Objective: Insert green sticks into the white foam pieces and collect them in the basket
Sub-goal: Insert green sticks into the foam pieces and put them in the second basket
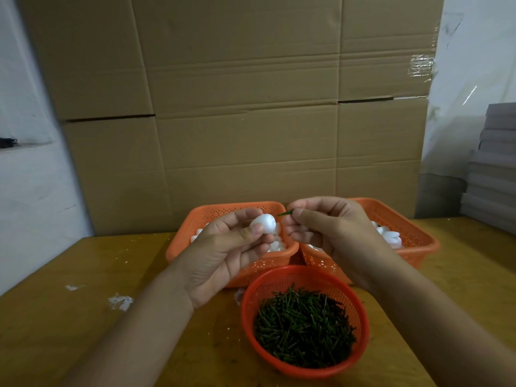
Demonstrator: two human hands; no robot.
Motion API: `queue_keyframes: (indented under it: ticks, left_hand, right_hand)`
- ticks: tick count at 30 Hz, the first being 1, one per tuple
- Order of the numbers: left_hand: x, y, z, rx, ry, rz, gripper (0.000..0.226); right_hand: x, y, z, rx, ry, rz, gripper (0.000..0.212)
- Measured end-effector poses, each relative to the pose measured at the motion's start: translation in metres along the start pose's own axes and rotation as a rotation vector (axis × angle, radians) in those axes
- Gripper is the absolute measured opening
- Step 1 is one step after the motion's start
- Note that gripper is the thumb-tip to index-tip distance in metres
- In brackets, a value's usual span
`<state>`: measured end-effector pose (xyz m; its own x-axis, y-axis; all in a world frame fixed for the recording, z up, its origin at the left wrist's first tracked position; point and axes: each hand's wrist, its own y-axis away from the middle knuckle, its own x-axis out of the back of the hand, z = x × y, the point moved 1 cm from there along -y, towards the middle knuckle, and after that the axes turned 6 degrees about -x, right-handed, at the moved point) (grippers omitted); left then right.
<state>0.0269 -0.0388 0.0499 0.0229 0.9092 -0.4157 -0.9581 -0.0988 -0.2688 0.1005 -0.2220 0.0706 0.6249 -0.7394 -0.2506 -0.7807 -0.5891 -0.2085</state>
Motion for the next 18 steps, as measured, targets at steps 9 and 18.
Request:
queue_keyframes:
  ticks: [9,18]
  left_hand:
    - [-0.0034,0.0007,0.0013,-0.025,-0.003,0.044,0.033]
    - [-0.0061,0.0027,0.0022,-0.041,-0.04,0.052,0.048]
  right_hand:
    - [-0.0024,0.0023,0.0028,0.035,0.127,0.017,0.007]
    - [-0.0026,0.0001,0.0074,0.125,0.296,0.041,0.007]
